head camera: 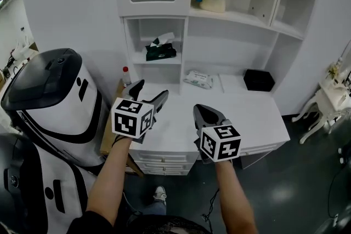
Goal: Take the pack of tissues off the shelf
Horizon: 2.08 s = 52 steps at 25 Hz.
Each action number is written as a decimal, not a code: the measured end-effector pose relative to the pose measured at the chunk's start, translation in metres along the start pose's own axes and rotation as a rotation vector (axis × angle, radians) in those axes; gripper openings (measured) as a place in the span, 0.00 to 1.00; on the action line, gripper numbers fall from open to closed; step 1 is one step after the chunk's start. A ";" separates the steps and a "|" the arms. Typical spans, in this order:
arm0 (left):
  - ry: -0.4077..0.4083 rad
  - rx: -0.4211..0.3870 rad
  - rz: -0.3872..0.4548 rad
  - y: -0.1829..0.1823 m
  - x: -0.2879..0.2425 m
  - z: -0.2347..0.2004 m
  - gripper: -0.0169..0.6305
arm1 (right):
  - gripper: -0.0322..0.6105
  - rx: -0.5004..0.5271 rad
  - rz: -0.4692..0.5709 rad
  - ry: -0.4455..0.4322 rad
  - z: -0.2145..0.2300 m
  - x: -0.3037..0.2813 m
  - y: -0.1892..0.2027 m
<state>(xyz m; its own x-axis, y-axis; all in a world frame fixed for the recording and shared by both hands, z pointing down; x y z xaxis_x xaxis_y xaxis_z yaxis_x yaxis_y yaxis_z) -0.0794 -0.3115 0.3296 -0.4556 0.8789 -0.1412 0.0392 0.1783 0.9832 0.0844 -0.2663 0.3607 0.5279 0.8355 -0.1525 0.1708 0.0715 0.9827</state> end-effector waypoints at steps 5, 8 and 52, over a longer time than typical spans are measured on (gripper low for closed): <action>0.027 -0.018 -0.011 -0.021 -0.053 -0.042 0.60 | 0.06 0.002 -0.013 0.023 0.019 -0.058 -0.016; 0.044 -0.054 -0.028 -0.031 -0.081 -0.063 0.60 | 0.06 0.002 -0.021 0.038 0.029 -0.086 -0.022; 0.294 -0.765 -0.481 -0.014 -0.266 -0.157 0.38 | 0.06 -0.048 0.000 0.122 0.064 -0.216 -0.037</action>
<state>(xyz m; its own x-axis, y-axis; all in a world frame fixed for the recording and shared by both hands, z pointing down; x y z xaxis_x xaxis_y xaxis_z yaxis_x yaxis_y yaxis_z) -0.0983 -0.6169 0.3718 -0.4810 0.6218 -0.6181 -0.7562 0.0626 0.6513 0.0177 -0.4845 0.3501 0.4222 0.8955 -0.1410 0.1291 0.0946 0.9871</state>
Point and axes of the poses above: the fingertips, and each gripper's own axes: x backward along the fingers, z to its right, y out of its underside, the point moved 3 cm from there along x, backward along the fingers, and after that the axes turned 10 degrees about x, right-handed, at the moved point
